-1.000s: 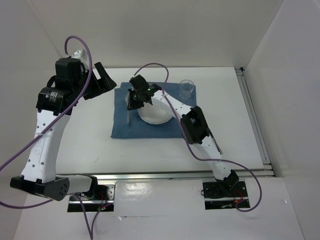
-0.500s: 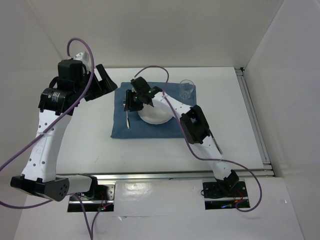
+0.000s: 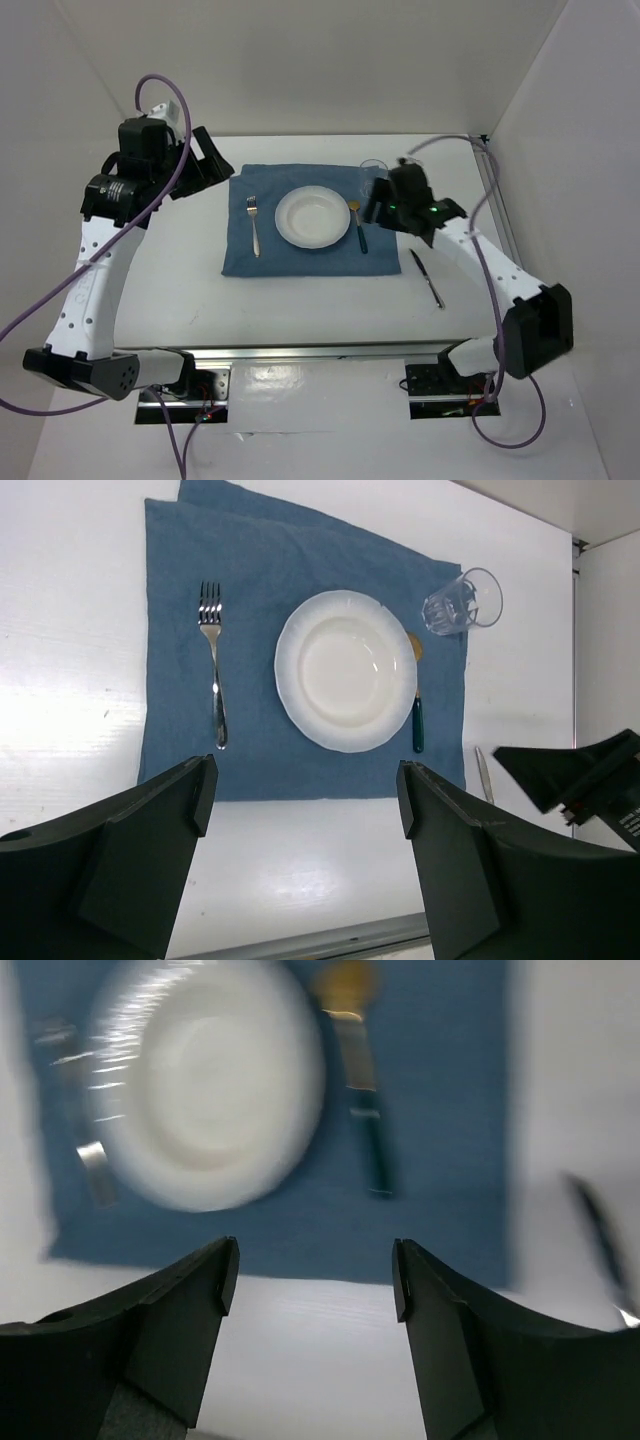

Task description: Set the dinner table for one person

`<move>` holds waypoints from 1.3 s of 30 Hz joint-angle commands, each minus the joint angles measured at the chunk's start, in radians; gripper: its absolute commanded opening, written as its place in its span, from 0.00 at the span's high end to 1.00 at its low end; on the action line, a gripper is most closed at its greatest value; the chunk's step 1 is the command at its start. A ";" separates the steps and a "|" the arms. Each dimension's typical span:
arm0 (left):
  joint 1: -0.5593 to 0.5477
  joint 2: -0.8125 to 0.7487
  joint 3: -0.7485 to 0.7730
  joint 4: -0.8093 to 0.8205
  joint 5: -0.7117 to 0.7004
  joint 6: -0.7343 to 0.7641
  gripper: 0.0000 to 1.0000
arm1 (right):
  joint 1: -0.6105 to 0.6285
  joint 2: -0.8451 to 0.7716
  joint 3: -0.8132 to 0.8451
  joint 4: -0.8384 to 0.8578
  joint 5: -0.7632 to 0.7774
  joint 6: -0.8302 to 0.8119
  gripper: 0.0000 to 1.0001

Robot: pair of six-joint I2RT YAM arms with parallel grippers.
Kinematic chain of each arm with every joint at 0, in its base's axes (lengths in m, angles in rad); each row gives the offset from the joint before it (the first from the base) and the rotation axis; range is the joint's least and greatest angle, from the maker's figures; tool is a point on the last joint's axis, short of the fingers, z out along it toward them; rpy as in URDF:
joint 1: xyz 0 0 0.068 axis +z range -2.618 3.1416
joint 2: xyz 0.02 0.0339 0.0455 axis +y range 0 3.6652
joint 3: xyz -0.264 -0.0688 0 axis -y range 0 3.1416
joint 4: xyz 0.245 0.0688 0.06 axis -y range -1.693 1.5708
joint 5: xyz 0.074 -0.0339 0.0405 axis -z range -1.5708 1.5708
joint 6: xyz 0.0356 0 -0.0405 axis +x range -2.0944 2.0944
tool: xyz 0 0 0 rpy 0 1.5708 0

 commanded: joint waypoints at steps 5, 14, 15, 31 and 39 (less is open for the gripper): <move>0.006 0.043 0.006 0.073 0.026 0.026 0.09 | -0.393 -0.217 -0.368 -0.182 -0.003 -0.023 0.13; 0.006 0.052 -0.035 0.099 0.046 0.015 0.11 | -0.629 -0.070 -0.430 -0.038 -0.189 -0.075 0.10; 0.006 0.052 -0.035 0.099 0.037 0.015 0.11 | -0.629 -0.055 -0.430 -0.038 -0.171 -0.064 0.08; 0.006 0.043 -0.006 0.090 0.018 0.025 0.11 | -0.511 0.050 -0.487 -0.089 -0.158 0.070 0.16; 0.006 0.009 -0.026 0.090 -0.029 0.034 0.11 | -0.333 0.096 -0.439 -0.208 0.032 0.135 0.43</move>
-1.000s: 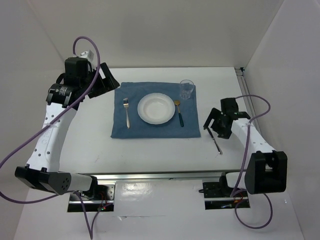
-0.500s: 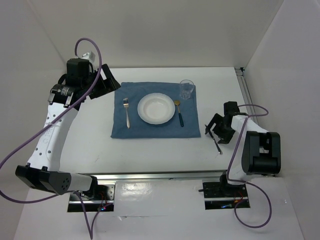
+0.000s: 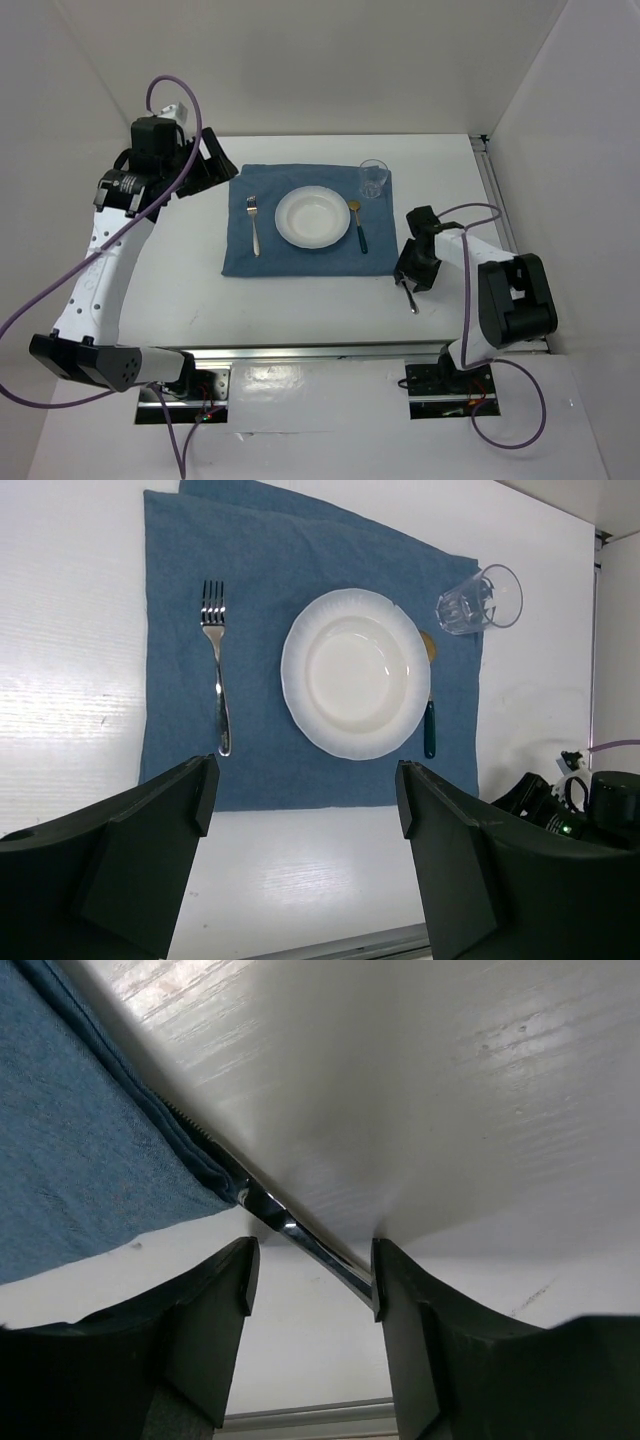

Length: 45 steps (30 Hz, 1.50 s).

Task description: Set the dinner table for one person

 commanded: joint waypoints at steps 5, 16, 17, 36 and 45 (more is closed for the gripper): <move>0.005 -0.045 0.022 0.029 -0.033 0.040 0.11 | 0.123 0.074 0.043 -0.144 0.121 0.082 0.21; 0.005 -0.045 0.022 0.029 -0.024 0.049 0.11 | 0.097 0.104 0.041 -0.155 0.145 0.127 0.74; 0.005 -0.045 0.022 0.029 -0.024 0.049 0.11 | 0.080 0.104 0.031 -0.138 0.133 0.127 0.76; 0.005 -0.035 0.031 0.029 -0.005 0.049 0.11 | -0.067 0.096 0.034 -0.018 0.121 0.089 0.86; 0.005 -0.035 0.031 0.029 0.013 0.049 0.11 | -0.058 0.004 0.196 -0.121 0.225 0.000 0.93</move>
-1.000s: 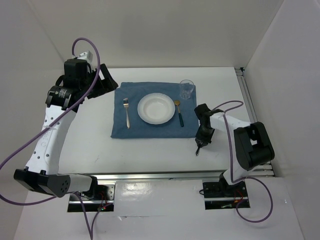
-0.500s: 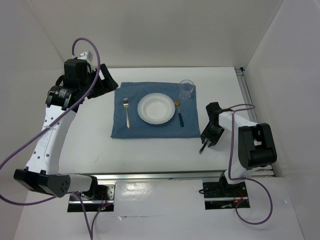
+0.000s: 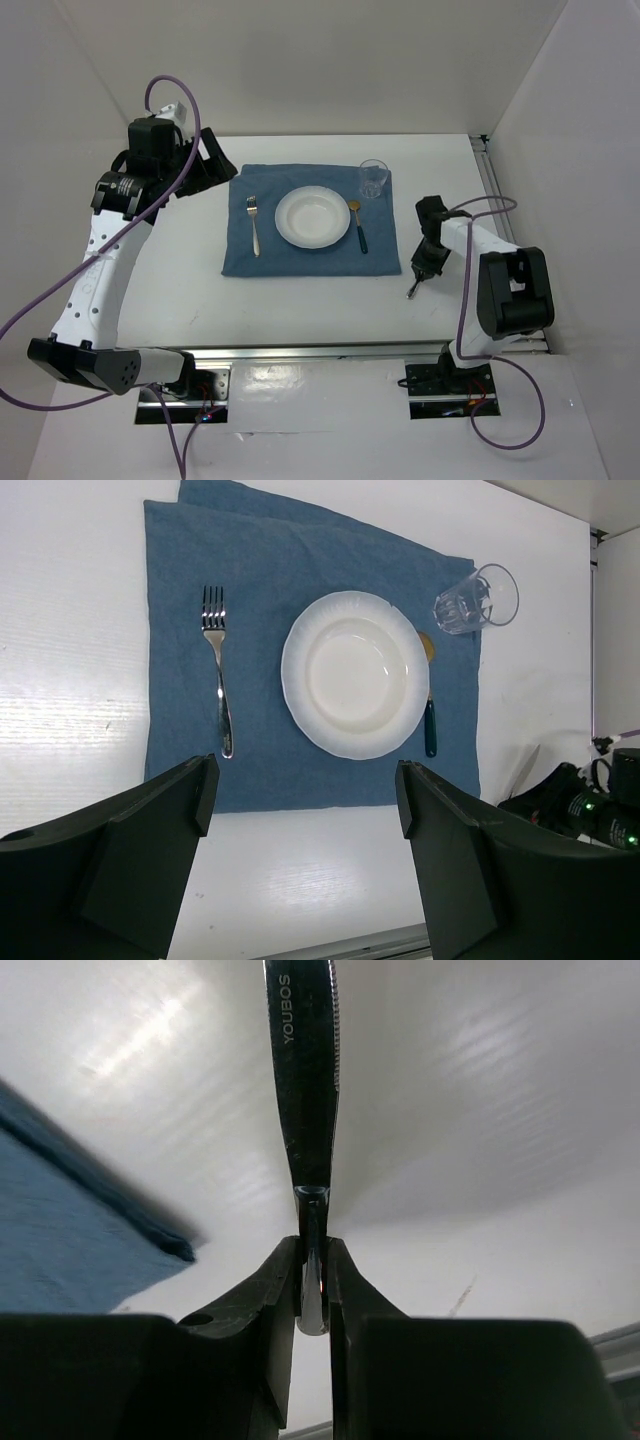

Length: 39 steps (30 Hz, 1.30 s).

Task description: Set the dinner table for one person

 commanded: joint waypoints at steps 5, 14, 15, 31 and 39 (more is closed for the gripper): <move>0.005 -0.006 0.022 0.029 0.014 0.027 0.11 | 0.022 -0.076 0.193 -0.021 -0.002 -0.144 0.93; 0.005 -0.006 0.022 0.038 0.014 0.017 0.11 | 0.154 0.082 0.414 -0.021 -0.165 -0.235 0.93; 0.005 -0.006 0.022 0.038 0.014 0.017 0.11 | 0.164 0.120 0.446 -0.021 -0.174 -0.246 0.93; 0.005 0.003 0.050 0.011 -0.026 0.027 0.11 | 0.229 0.462 0.619 0.036 -0.082 -0.277 0.90; 0.015 0.003 0.050 0.011 -0.026 0.027 0.11 | 0.238 0.453 0.659 0.036 -0.040 -0.264 0.52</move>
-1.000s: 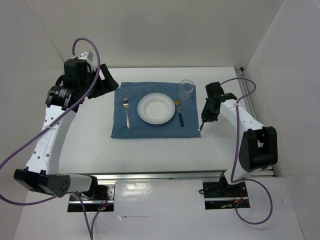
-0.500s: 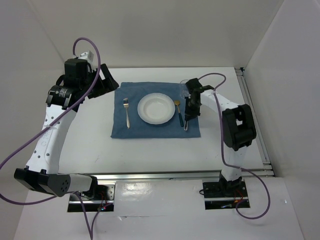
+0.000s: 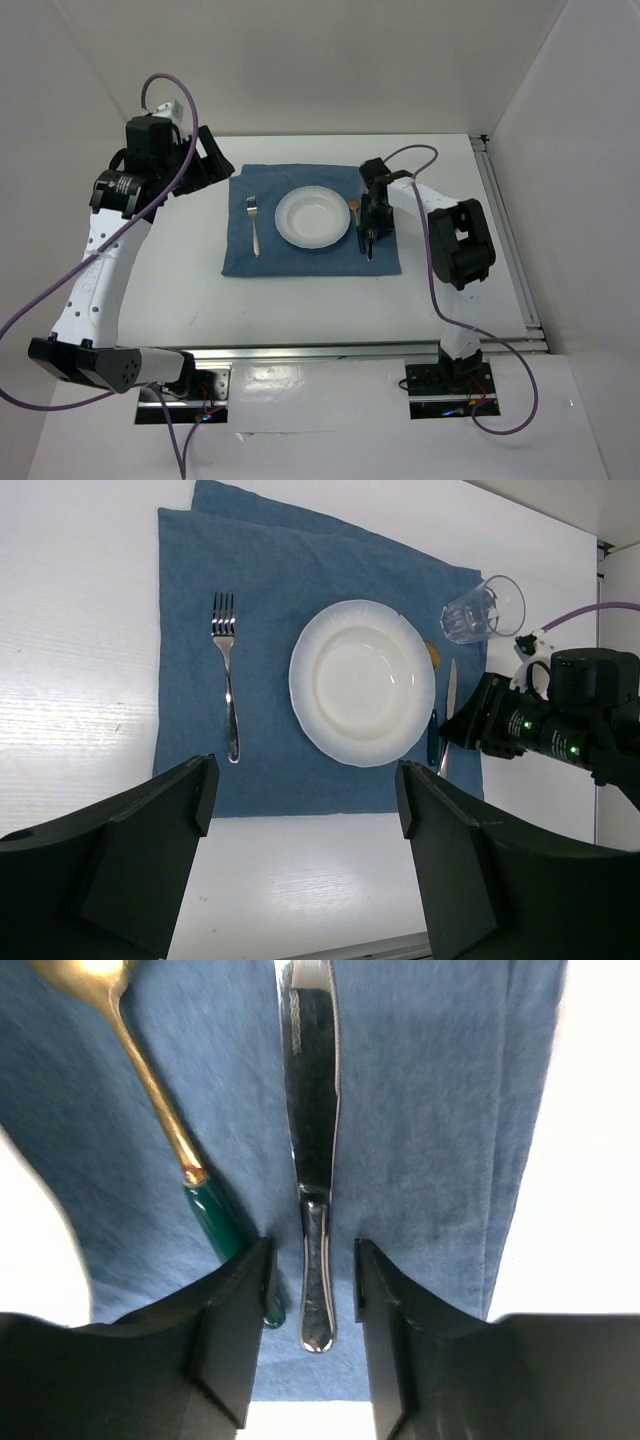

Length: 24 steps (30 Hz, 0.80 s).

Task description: Set the dinner table for one person

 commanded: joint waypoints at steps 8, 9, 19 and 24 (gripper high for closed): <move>0.006 -0.004 0.027 0.015 0.018 0.037 0.11 | -0.004 -0.142 0.134 -0.091 0.132 0.035 0.25; 0.006 -0.004 0.017 0.015 0.018 0.037 0.11 | -0.032 -0.194 0.134 -0.100 0.144 0.035 0.13; 0.029 0.062 0.015 0.015 0.104 0.017 0.09 | -0.167 -0.658 -0.139 -0.125 0.353 0.124 0.01; 0.038 0.062 -0.005 0.035 0.104 0.008 0.09 | -0.216 -0.761 -0.213 -0.146 0.391 0.118 0.01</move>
